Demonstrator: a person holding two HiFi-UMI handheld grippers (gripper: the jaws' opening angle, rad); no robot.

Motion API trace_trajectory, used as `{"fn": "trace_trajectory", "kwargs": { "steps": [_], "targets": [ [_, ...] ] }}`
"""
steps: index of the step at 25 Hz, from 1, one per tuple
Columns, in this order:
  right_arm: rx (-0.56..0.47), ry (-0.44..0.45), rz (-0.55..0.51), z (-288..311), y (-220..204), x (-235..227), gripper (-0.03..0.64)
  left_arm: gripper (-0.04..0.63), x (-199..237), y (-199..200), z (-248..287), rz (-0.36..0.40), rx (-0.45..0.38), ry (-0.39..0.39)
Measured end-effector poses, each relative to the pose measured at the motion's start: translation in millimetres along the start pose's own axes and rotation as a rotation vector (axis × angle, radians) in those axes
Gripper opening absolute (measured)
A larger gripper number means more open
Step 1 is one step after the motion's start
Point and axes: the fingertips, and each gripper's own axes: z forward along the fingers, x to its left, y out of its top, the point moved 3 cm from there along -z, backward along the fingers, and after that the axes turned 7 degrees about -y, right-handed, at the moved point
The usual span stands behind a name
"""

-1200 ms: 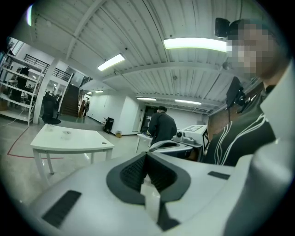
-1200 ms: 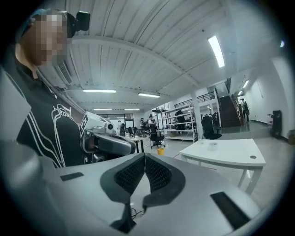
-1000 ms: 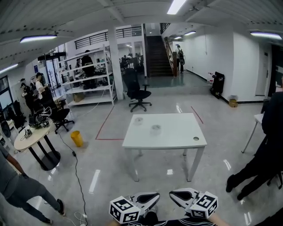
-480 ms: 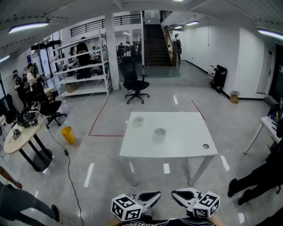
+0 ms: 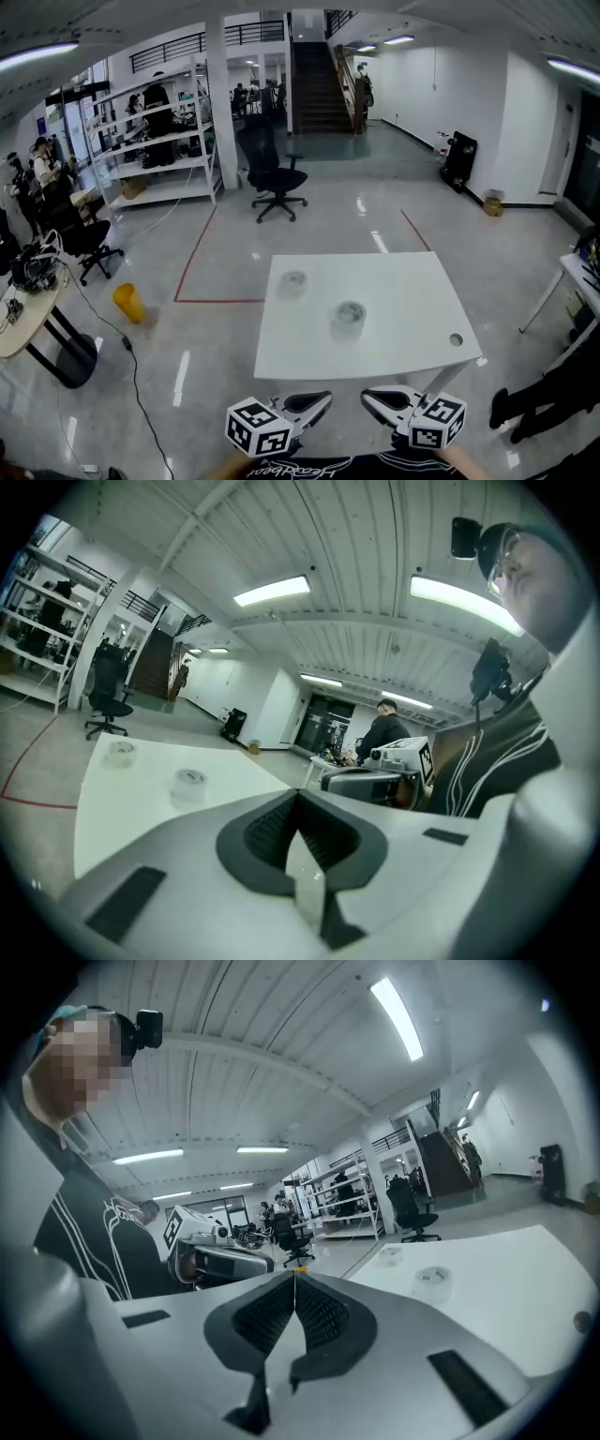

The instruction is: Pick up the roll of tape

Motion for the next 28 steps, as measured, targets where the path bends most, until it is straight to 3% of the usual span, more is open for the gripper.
{"fn": "trace_trajectory", "kwargs": {
  "steps": [5,11,19,28],
  "targets": [
    [0.029,-0.068,-0.074,13,-2,-28,0.014,0.003,28,13,22,-0.004,0.011,-0.029],
    [0.044,-0.091,-0.027,27,-10,-65,0.014,0.003,54,12,47,-0.019,0.039,-0.049],
    [0.077,-0.030,0.018,69,-3,-115,0.014,0.003,107,26,70,-0.082,0.045,0.009],
    [0.134,0.053,-0.044,111,6,-172,0.015,0.003,156,41,99,-0.118,0.040,0.066]
  ]
}}
